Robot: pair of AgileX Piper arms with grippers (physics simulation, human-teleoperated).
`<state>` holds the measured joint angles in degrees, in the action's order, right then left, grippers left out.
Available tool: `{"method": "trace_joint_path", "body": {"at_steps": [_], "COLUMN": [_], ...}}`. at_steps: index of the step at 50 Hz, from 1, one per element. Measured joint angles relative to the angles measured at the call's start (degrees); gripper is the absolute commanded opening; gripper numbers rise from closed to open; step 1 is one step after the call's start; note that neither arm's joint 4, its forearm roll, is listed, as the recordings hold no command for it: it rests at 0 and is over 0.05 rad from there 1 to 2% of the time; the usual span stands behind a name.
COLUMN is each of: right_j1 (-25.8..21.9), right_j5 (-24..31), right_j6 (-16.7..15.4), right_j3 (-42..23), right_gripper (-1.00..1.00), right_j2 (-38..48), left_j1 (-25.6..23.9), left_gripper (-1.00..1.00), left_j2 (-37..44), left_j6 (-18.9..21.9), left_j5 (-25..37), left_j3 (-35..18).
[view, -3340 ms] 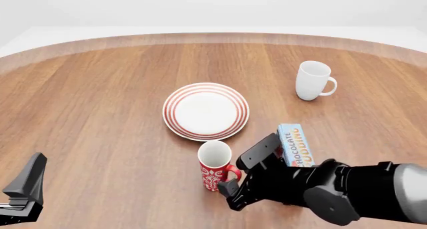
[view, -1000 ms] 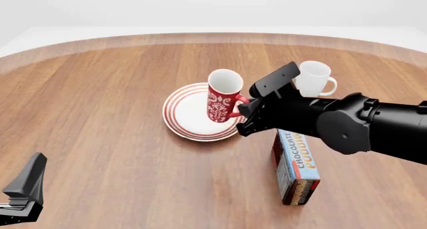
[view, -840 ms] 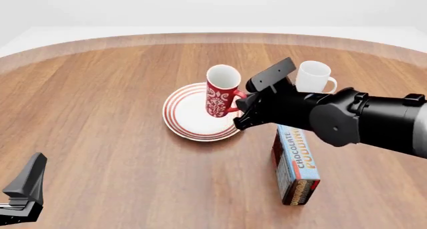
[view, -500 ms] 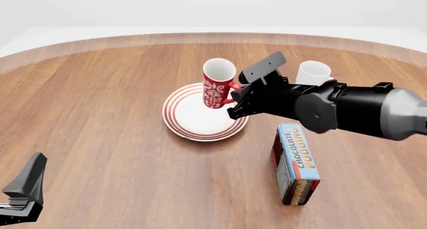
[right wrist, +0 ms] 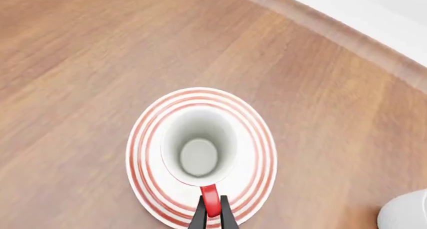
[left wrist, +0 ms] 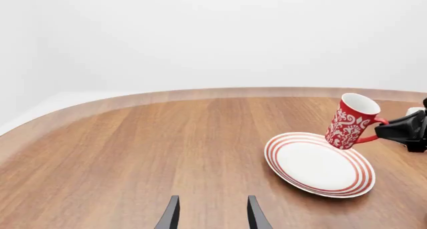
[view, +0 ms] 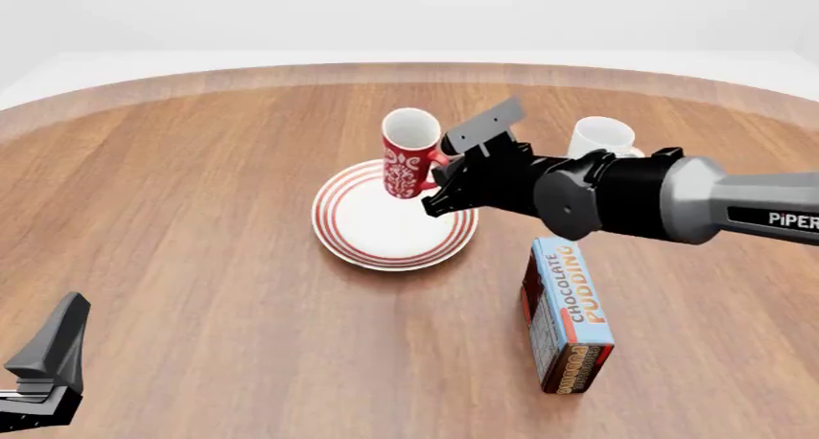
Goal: Pick up the red mug and put it on the plate
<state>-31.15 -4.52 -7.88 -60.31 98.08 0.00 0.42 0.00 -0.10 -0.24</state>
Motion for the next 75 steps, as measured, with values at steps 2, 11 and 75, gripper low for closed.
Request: {"method": "trace_joint_path", "body": {"at_steps": [2, 11, 75], "right_j1": [0.0, 0.0, 1.4], "right_j5": [-0.3, -1.3, -6.4], "right_j6": [0.1, 0.3, 2.0], "right_j3": [-0.2, -1.7, -5.5], "right_gripper": [-1.0, -1.0, -1.0], "right_j2": [0.6, 3.1, 14.1], "left_j1": [0.0, 0.0, 0.0], "left_gripper": [1.0, 1.0, 1.0], "left_j2": [0.0, 0.0, 0.0], "left_j6": [0.0, 0.0, 0.0], "left_j5": [0.0, 0.0, 0.0], "left_j3": [0.0, 0.0, 0.0]}}
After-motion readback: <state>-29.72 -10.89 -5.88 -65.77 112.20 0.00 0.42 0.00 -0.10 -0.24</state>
